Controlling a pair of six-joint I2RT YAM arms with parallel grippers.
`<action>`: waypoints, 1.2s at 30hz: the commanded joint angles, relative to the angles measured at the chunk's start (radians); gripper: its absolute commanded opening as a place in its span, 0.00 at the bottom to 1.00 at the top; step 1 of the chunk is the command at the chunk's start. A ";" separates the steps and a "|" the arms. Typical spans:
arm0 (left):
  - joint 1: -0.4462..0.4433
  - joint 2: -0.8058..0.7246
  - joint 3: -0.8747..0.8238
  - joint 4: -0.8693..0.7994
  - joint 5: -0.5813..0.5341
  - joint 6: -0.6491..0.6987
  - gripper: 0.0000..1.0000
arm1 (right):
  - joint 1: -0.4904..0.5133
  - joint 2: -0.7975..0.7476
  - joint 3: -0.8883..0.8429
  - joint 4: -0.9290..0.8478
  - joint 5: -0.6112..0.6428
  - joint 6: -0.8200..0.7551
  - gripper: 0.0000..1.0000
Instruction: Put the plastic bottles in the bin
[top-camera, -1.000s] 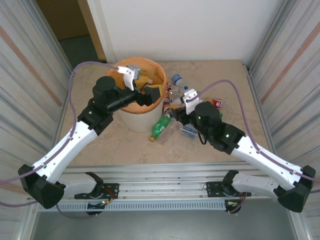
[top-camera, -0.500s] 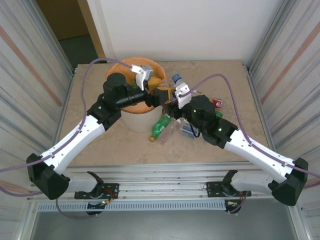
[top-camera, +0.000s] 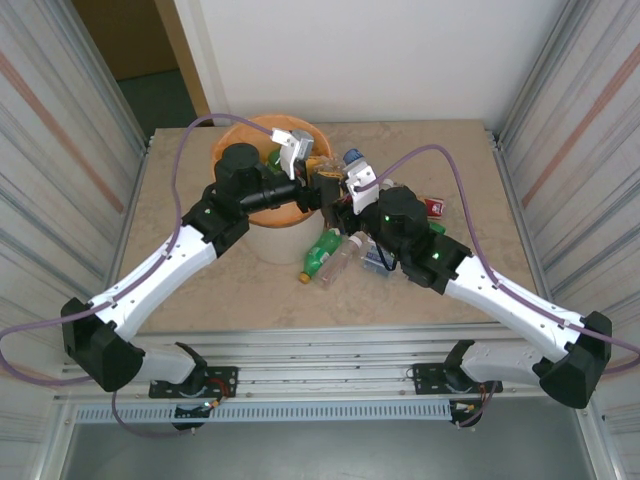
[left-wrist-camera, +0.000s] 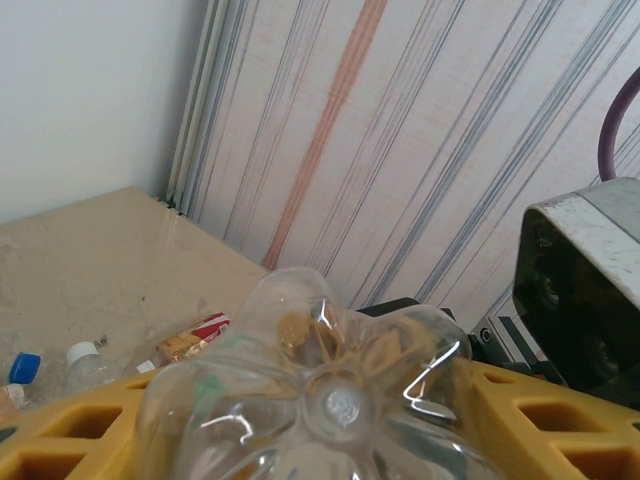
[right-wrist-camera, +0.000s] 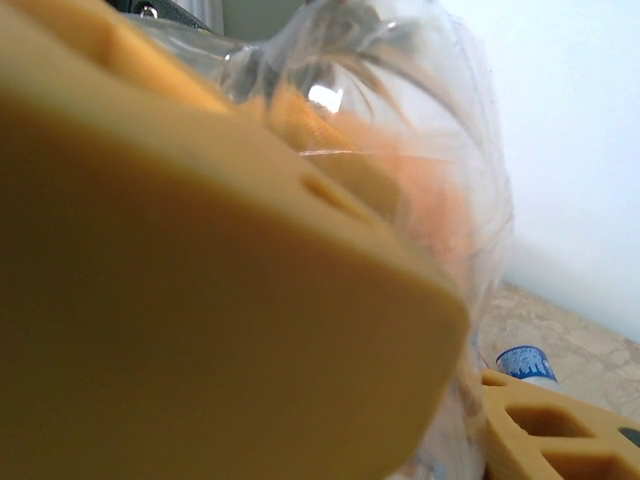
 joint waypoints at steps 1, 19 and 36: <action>-0.003 -0.016 0.029 0.022 -0.033 0.029 0.27 | 0.000 -0.013 0.024 0.025 0.006 0.004 0.73; 0.171 -0.122 0.114 0.014 -0.196 0.170 0.16 | 0.001 -0.164 -0.054 -0.049 0.082 0.096 0.97; 0.364 -0.038 0.177 -0.123 -0.287 0.270 0.16 | -0.008 -0.198 -0.097 -0.086 0.198 0.162 0.98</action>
